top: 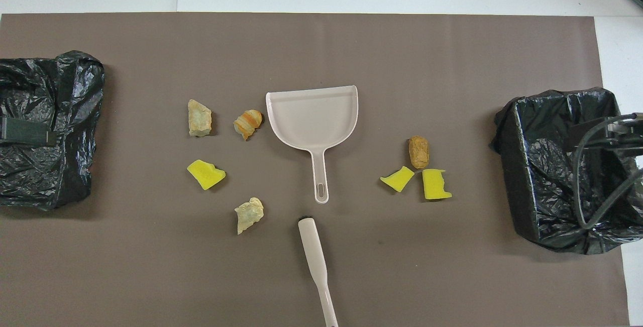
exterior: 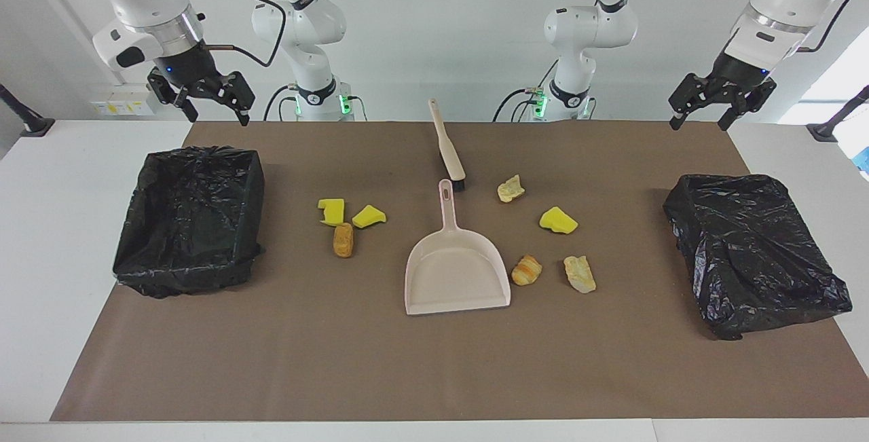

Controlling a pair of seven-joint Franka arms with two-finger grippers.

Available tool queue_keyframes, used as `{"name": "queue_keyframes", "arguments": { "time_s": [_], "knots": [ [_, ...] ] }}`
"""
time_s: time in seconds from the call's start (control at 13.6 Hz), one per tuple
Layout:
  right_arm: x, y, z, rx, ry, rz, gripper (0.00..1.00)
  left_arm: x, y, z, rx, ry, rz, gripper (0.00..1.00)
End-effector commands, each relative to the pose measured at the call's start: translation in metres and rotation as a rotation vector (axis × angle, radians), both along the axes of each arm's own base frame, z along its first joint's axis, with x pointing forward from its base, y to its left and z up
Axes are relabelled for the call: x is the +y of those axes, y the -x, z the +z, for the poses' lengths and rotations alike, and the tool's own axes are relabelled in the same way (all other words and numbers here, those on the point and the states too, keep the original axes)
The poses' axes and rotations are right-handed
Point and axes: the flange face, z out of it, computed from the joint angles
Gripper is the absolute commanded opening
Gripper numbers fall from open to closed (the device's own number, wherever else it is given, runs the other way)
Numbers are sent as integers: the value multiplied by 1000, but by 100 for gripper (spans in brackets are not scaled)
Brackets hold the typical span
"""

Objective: Sweep and dump trash in bin

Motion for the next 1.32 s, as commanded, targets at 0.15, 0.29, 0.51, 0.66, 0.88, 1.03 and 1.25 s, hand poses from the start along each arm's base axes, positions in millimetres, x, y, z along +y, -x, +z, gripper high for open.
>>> {"name": "queue_keyframes", "arguments": {
  "time_s": [0.15, 0.29, 0.51, 0.66, 0.88, 1.03, 1.25],
  "knots": [
    [-2, 7, 1, -4, -25, 9, 100, -3, 6, 2, 20, -16, -2, 100],
    [-2, 7, 1, -4, -25, 9, 100, -5, 8, 0, 18, -12, -6, 100],
    [-2, 7, 1, -4, -25, 9, 100, -25, 5, -12, 34, -9, -33, 100],
    [-2, 7, 2, -5, -25, 9, 100, -47, 7, -31, 70, -9, -30, 100],
    [-2, 7, 1, -4, -25, 9, 100, -91, 16, -69, 114, -17, -18, 100],
    [-2, 7, 1, -2, -25, 9, 100, -125, 33, -88, 125, -20, 13, 100],
    [-2, 7, 1, -4, -25, 9, 100, -165, 60, -109, 124, -14, 114, 100]
  ]
}}
